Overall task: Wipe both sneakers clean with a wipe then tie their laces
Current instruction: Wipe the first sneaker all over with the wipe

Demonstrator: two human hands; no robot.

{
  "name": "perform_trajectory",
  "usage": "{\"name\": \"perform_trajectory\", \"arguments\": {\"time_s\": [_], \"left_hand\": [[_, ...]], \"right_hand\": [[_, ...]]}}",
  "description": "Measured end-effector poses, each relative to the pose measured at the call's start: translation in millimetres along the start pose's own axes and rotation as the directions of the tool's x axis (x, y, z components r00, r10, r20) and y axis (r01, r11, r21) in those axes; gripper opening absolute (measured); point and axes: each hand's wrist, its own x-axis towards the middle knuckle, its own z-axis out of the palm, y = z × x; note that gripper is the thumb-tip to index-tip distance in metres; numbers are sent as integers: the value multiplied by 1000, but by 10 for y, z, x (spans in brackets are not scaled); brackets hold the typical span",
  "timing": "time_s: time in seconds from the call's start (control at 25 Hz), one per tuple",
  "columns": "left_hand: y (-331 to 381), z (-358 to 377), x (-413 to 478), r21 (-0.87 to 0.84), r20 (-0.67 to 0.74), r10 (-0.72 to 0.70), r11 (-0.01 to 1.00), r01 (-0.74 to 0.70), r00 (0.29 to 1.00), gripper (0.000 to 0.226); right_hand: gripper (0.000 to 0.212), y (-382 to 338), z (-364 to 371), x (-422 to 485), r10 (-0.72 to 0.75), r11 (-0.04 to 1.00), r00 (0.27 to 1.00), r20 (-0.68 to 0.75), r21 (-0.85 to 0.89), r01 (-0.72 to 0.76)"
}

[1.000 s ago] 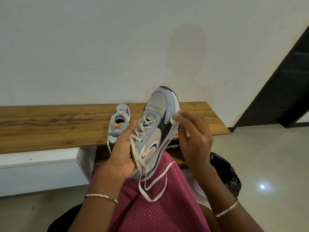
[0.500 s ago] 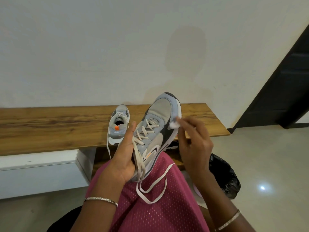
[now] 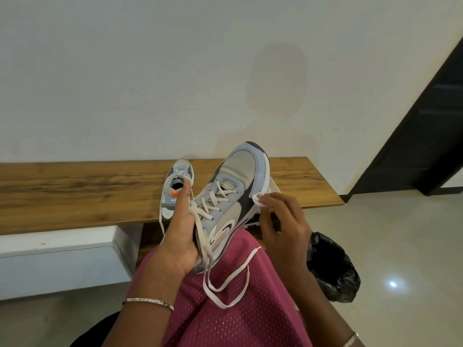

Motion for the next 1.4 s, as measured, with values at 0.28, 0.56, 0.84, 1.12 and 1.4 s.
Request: {"name": "perform_trajectory", "arguments": {"time_s": [0.28, 0.56, 0.84, 1.12, 1.4], "left_hand": [[-91, 35, -23, 28, 1, -55, 998, 55, 998, 59], [-69, 63, -58, 11, -34, -18, 1000, 18, 999, 48], [-115, 150, -66, 106, -54, -110, 988, 115, 992, 35], [-132, 98, -39, 60, 20, -118, 991, 117, 993, 50], [-170, 124, -37, 124, 38, -105, 987, 100, 994, 39]], "right_hand": [[17, -32, -177, 781, -5, 1000, 987, -163, -10, 3], [21, 13, -51, -41, 105, 994, 994, -40, -8, -105], [17, 14, -173, 484, 73, 997, 986, -147, -5, -75], [27, -153, 20, -25, -69, 976, 996, 49, -201, 78], [21, 64, -177, 363, -134, 941, 990, -43, -319, 114]]}}
